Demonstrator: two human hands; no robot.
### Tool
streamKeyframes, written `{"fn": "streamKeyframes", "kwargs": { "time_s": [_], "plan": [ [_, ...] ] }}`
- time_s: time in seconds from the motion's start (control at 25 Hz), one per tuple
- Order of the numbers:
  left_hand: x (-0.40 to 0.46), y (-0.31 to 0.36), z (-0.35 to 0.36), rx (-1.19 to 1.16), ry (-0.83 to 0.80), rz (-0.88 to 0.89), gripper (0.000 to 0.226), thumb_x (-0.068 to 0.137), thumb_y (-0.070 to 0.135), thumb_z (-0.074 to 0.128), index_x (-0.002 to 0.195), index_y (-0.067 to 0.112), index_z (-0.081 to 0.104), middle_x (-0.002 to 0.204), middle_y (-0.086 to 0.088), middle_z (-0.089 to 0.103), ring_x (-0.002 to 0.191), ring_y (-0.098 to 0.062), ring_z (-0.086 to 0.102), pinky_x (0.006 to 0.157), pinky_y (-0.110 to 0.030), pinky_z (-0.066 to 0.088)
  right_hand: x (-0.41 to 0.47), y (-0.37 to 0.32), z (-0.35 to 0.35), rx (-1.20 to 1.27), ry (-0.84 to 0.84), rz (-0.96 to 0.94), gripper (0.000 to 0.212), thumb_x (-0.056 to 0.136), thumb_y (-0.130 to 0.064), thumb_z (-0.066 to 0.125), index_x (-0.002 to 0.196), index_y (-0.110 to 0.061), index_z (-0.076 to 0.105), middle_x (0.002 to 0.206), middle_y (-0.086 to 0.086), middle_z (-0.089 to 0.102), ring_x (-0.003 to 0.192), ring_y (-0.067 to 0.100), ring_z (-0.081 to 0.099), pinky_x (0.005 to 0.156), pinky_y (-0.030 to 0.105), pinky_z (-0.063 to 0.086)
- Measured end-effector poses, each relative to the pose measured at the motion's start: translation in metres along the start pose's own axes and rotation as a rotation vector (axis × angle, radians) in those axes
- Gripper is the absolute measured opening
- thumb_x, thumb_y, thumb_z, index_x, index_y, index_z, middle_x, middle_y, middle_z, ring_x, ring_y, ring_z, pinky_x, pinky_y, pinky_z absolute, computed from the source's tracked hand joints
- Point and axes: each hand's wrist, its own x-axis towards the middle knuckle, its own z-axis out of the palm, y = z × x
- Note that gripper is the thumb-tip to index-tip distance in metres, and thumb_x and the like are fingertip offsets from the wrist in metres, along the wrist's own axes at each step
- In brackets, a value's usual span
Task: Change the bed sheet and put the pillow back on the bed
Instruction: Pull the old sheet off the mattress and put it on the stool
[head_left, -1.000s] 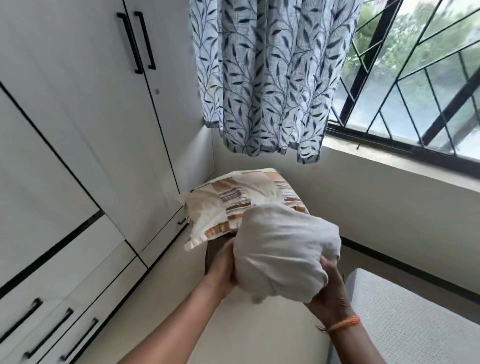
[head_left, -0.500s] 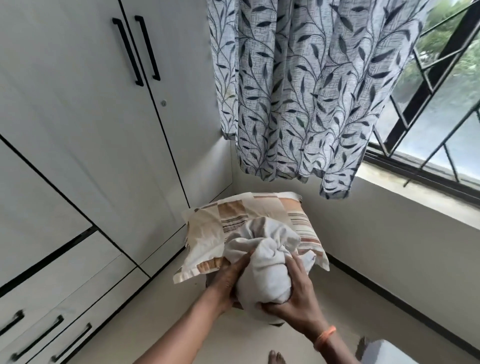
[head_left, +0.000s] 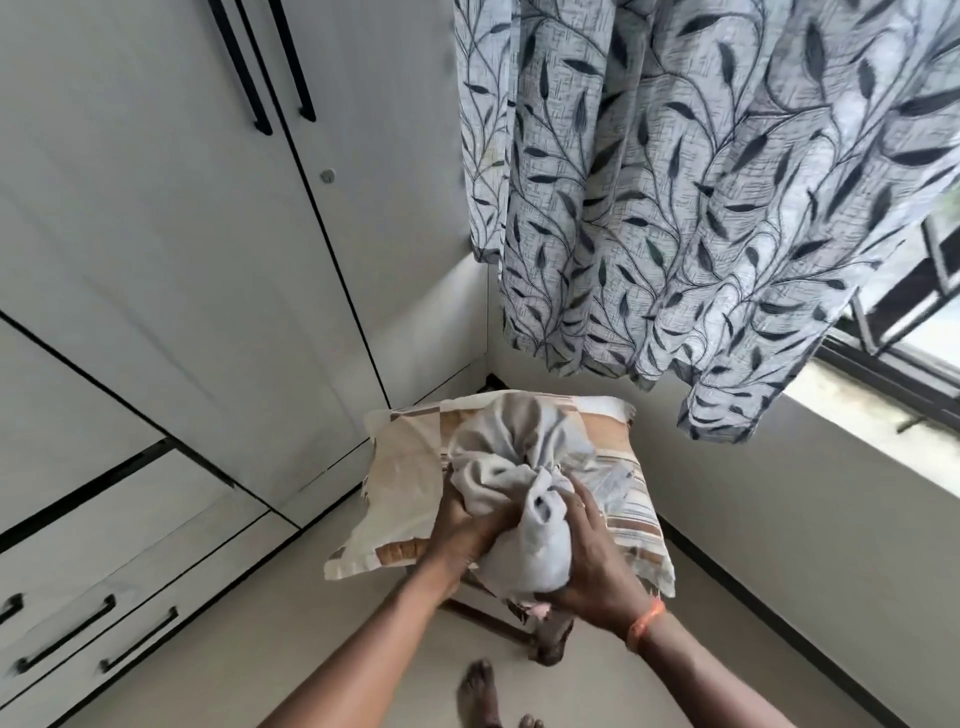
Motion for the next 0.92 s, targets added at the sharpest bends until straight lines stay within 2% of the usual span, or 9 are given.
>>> {"fn": "streamKeyframes", "kwargs": {
  "time_s": [0.08, 0.16, 0.32, 0.4, 0.52, 0.6, 0.68, 0.76, 0.92],
  "plan": [
    [0.032, 0.007, -0.002, 0.051, 0.041, 0.096, 0.037, 0.076, 0.0, 0.077, 0.104, 0.019, 0.063, 0.102, -0.004, 0.072, 0.093, -0.007, 0.069, 0.081, -0.018, 0.052, 0.033, 0.016, 0.006, -0.019, 0.004, -0.012, 0.105, 0.063, -0.04, 0.086, 0.145, 0.0, 0.034, 0.151, 0.007, 0.032, 0.148, 0.026, 0.016, 0.12, 0.03, 0.021],
    [0.068, -0.007, -0.007, 0.148, 0.05, 0.166, 0.047, 0.077, 0.019, 0.072, 0.121, 0.02, 0.056, 0.114, -0.001, 0.067, 0.105, -0.007, 0.065, 0.09, -0.022, 0.051, 0.061, 0.041, 0.02, -0.089, -0.016, 0.013, 0.104, 0.064, -0.038, 0.083, 0.146, 0.001, 0.032, 0.154, 0.01, 0.028, 0.149, 0.025, 0.013, 0.12, 0.029, 0.019],
    [0.097, -0.065, -0.007, 0.594, -0.067, -0.141, 0.08, 0.076, 0.035, 0.07, 0.148, 0.034, 0.035, 0.149, 0.001, 0.041, 0.135, -0.016, 0.043, 0.104, -0.019, 0.035, 0.078, 0.123, 0.076, -0.227, -0.268, 0.103, 0.095, 0.074, -0.043, 0.075, 0.147, 0.0, 0.032, 0.151, 0.017, 0.033, 0.149, 0.03, 0.006, 0.12, 0.043, 0.021],
    [0.098, -0.092, 0.006, 0.665, -0.096, -0.166, 0.086, 0.077, 0.039, 0.071, 0.152, 0.037, 0.028, 0.156, 0.001, 0.03, 0.139, -0.014, 0.036, 0.105, -0.016, 0.031, 0.066, 0.154, 0.104, -0.28, -0.347, 0.105, 0.087, 0.084, -0.044, 0.059, 0.152, -0.003, 0.023, 0.153, 0.016, 0.029, 0.149, 0.028, -0.008, 0.122, 0.04, 0.01],
    [0.093, -0.106, 0.016, 0.764, -0.025, -0.143, 0.089, 0.079, 0.037, 0.07, 0.154, 0.032, 0.022, 0.16, 0.0, 0.02, 0.145, -0.018, 0.027, 0.11, -0.025, 0.032, 0.053, 0.136, 0.082, -0.172, -0.373, 0.172, 0.1, 0.077, -0.023, 0.075, 0.153, -0.004, 0.013, 0.158, 0.01, 0.012, 0.148, 0.027, -0.015, 0.123, 0.035, 0.005],
    [0.086, -0.108, 0.024, 0.855, -0.011, -0.129, 0.092, 0.079, 0.034, 0.071, 0.155, 0.031, 0.019, 0.161, -0.004, 0.015, 0.146, -0.022, 0.025, 0.112, -0.029, 0.034, 0.042, 0.134, 0.061, -0.111, -0.411, 0.166, 0.109, 0.077, -0.025, 0.078, 0.154, -0.009, 0.004, 0.16, 0.01, -0.005, 0.148, 0.031, -0.017, 0.122, 0.038, 0.008],
    [0.076, -0.105, 0.038, 0.865, -0.006, -0.113, 0.093, 0.081, 0.032, 0.07, 0.156, 0.029, 0.016, 0.162, -0.006, 0.012, 0.148, -0.026, 0.022, 0.115, -0.03, 0.033, 0.029, 0.138, 0.043, -0.093, -0.441, 0.232, 0.11, 0.079, -0.026, 0.077, 0.155, -0.019, -0.003, 0.16, 0.014, -0.019, 0.148, 0.034, -0.013, 0.121, 0.042, 0.015],
    [0.061, -0.1, 0.053, 0.84, 0.091, -0.121, 0.095, 0.084, 0.032, 0.069, 0.157, 0.028, 0.008, 0.161, -0.008, 0.012, 0.147, -0.026, 0.023, 0.114, -0.034, 0.035, 0.019, 0.143, 0.033, -0.039, -0.483, 0.278, 0.108, 0.082, -0.021, 0.075, 0.154, -0.026, -0.005, 0.16, 0.016, -0.019, 0.149, 0.037, -0.004, 0.118, 0.043, 0.024],
    [0.041, -0.093, 0.082, 0.665, 0.288, -0.236, 0.108, 0.087, 0.037, 0.069, 0.156, 0.018, -0.011, 0.162, -0.014, 0.013, 0.145, -0.028, 0.027, 0.11, -0.035, 0.038, 0.007, 0.141, 0.021, -0.017, -0.494, 0.3, 0.1, 0.088, -0.021, 0.07, 0.154, -0.016, -0.005, 0.16, 0.021, -0.008, 0.144, 0.04, 0.022, 0.109, 0.036, 0.034]
  ]
}}
